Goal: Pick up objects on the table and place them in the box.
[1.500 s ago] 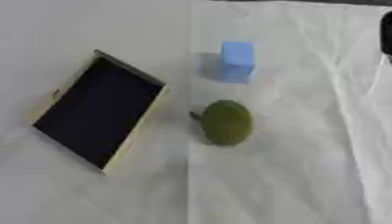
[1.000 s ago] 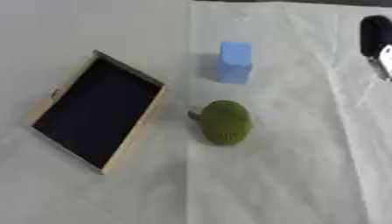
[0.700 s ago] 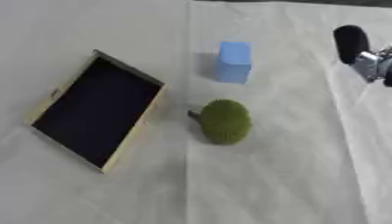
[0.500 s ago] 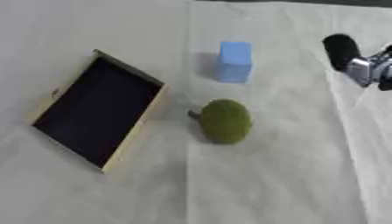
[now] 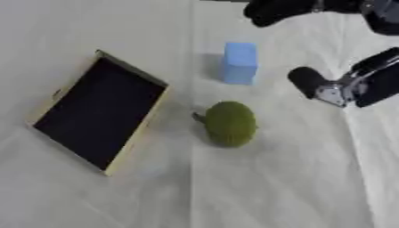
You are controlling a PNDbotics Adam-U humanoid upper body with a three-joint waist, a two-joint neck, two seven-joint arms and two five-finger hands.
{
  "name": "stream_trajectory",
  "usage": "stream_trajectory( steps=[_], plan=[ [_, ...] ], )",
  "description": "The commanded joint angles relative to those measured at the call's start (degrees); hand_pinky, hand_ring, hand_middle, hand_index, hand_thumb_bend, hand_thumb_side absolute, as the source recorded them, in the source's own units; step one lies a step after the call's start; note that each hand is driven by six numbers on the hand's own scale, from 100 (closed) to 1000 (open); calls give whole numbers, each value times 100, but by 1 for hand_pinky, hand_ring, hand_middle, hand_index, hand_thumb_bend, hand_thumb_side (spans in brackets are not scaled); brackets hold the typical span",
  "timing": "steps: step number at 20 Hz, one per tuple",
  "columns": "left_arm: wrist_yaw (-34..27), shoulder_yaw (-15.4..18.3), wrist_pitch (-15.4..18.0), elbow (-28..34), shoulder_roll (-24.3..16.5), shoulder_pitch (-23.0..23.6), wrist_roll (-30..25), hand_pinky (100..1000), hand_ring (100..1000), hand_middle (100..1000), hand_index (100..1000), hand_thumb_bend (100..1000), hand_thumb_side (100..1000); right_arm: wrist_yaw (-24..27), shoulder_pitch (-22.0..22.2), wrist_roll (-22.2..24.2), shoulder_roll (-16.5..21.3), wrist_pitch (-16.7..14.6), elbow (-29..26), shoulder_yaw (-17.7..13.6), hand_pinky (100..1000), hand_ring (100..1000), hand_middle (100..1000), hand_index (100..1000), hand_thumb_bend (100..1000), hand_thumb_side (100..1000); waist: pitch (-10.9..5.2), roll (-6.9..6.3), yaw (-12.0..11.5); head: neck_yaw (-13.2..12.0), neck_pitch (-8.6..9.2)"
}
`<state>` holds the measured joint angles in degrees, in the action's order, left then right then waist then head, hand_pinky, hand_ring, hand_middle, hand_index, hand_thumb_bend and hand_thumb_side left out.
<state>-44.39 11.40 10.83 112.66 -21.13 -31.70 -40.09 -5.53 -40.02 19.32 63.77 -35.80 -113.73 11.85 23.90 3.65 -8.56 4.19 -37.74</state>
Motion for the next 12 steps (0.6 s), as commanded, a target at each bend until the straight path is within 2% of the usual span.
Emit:
stream_trajectory(
  steps=[1, 7, 12],
  plan=[
    [-43, -13, 1, 36, -73, -63, -44, 877, 864, 936, 875, 100, 672, -192, -222, 163, 84, 42, 115, 18, 930, 940, 862, 932, 100, 340, -171, -9, -8, 33, 0],
    [-45, -25, -16, 17, -74, -49, -81, 878, 866, 937, 875, 100, 672, -240, -710, 461, -219, -62, 738, 183, 938, 957, 873, 939, 100, 363, -189, 0, -11, 46, -20],
    [-48, -29, -30, 8, -67, -35, -94, 878, 866, 937, 875, 100, 672, -272, -1157, 899, -581, -169, 1411, 362, 956, 980, 888, 956, 100, 436, -212, -2, -6, 55, -42]
  ],
)
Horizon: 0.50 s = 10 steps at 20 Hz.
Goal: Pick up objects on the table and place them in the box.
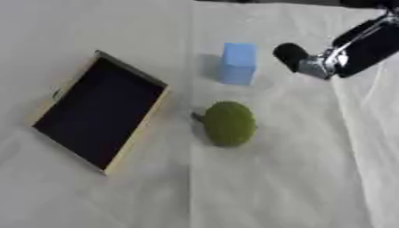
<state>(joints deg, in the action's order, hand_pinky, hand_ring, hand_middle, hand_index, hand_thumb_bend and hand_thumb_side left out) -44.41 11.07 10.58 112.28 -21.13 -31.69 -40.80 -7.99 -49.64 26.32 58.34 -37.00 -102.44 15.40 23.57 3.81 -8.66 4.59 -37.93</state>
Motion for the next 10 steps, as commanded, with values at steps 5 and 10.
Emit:
stream_trajectory(
  steps=[5, 10],
  plan=[
    [-44, 1, -20, 40, -61, -19, -29, 878, 867, 938, 875, 100, 672, -102, -663, 688, -453, -119, 1063, 153, 972, 993, 898, 967, 100, 469, -200, -21, 10, 35, -31],
    [-53, -4, -23, 41, -60, -28, -35, 878, 867, 938, 874, 100, 672, -174, -1024, 1136, -826, -180, 1803, 221, 987, 1000, 910, 983, 100, 522, -195, -25, 4, 48, -15]
  ],
)
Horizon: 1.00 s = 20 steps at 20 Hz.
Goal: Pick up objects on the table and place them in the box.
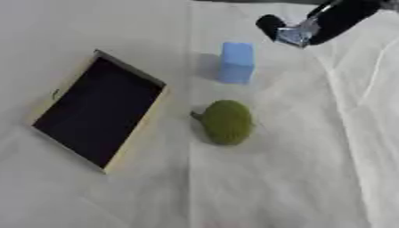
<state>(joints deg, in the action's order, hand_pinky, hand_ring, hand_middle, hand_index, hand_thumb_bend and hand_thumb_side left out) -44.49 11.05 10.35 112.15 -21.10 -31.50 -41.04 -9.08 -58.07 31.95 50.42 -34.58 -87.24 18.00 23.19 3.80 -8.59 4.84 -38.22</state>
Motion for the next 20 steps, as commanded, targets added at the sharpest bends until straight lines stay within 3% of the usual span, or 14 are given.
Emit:
stream_trajectory(
  steps=[1, 11, 20],
  plan=[
    [-48, -3, 3, 53, -65, -52, -14, 878, 867, 939, 875, 100, 672, -91, -239, 637, -97, -444, 416, -45, 989, 1000, 911, 985, 100, 526, -149, -25, -8, 28, 26],
    [-53, 14, 64, -1, -126, -120, -119, 880, 871, 944, 874, 100, 672, -346, -510, 928, -455, -665, 1219, -146, 1000, 1000, 910, 999, 100, 579, 11, -32, -61, 104, 381],
    [-53, 38, 120, -72, -179, -169, -240, 881, 874, 946, 874, 100, 672, -460, -618, 1209, -637, -800, 1656, -205, 1000, 1000, 905, 1000, 100, 617, 147, -26, -104, 208, 468]
  ],
)
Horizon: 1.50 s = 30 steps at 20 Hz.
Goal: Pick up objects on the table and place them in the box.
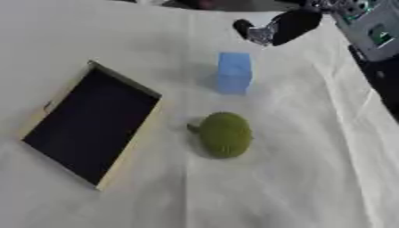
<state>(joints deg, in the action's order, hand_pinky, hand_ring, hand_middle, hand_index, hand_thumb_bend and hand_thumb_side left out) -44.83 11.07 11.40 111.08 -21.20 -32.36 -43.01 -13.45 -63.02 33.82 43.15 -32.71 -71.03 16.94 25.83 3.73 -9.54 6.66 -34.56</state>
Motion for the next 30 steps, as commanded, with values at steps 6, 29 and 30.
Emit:
stream_trajectory(
  steps=[6, 29, 30],
  plan=[
    [-18, 52, 43, -2, -193, -103, -102, 882, 876, 947, 874, 100, 672, 44, -78, 1208, 88, -999, 71, -135, 1000, 1000, 904, 1000, 100, 614, -52, -26, -21, 68, 94],
    [-35, 49, 98, -72, -203, -123, -199, 885, 879, 949, 875, 100, 672, 605, 383, 1815, 407, -750, -503, 168, 1000, 1000, 875, 1000, 100, 553, -17, -61, -33, -116, 24],
    [-37, 49, 96, -71, -198, -125, -198, 884, 879, 948, 875, 100, 672, 607, 419, 1815, 425, -735, -540, 165, 1000, 1000, 877, 1000, 100, 551, -19, -65, -36, -123, 59]
  ],
)
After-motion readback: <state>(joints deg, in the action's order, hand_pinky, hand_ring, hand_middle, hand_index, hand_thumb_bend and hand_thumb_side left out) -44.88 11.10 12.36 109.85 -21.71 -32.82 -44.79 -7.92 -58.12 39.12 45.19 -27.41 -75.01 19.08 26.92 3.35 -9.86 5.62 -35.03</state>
